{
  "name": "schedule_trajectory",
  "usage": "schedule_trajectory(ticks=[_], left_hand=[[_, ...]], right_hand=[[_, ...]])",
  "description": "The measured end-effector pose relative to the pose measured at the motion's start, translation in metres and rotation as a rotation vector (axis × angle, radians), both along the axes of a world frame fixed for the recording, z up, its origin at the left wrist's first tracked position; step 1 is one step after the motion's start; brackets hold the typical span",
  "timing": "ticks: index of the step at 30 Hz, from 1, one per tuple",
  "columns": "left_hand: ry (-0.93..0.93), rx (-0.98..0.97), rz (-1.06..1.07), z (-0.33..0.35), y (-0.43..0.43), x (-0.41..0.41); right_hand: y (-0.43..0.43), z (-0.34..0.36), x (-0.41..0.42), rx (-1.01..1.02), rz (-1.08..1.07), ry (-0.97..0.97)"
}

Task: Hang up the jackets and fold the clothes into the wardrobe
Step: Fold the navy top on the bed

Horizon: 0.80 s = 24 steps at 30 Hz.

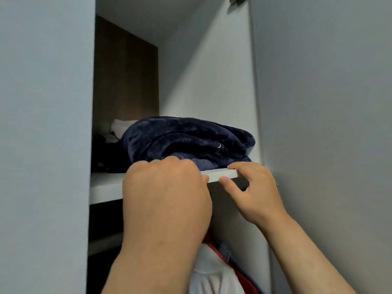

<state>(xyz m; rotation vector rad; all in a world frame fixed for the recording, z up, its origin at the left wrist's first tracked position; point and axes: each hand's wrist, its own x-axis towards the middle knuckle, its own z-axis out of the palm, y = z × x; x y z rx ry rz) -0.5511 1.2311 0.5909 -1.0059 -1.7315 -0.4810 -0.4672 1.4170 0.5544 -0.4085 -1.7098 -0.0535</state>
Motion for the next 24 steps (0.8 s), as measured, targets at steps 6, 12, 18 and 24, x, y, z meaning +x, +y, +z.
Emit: schedule_trajectory(ticks=[6, 12, 18, 24], left_hand=[[0.092, 0.161, -0.016, -0.009, 0.0, -0.008], [0.057, 0.137, -0.042, -0.017, -0.001, 0.004], [0.009, -0.07, 0.076, -0.057, -0.013, 0.019], [-0.018, -0.016, -0.009, -0.141, -0.061, 0.029]], right_hand=[[0.001, -0.001, -0.003, -0.062, 0.018, -0.017], [-0.016, -0.001, 0.007, -0.196, 0.07, -0.082], [-0.069, -0.049, 0.002, -0.41, 0.12, -0.043], [-0.117, -0.161, 0.028, -0.202, 0.227, -0.061]])
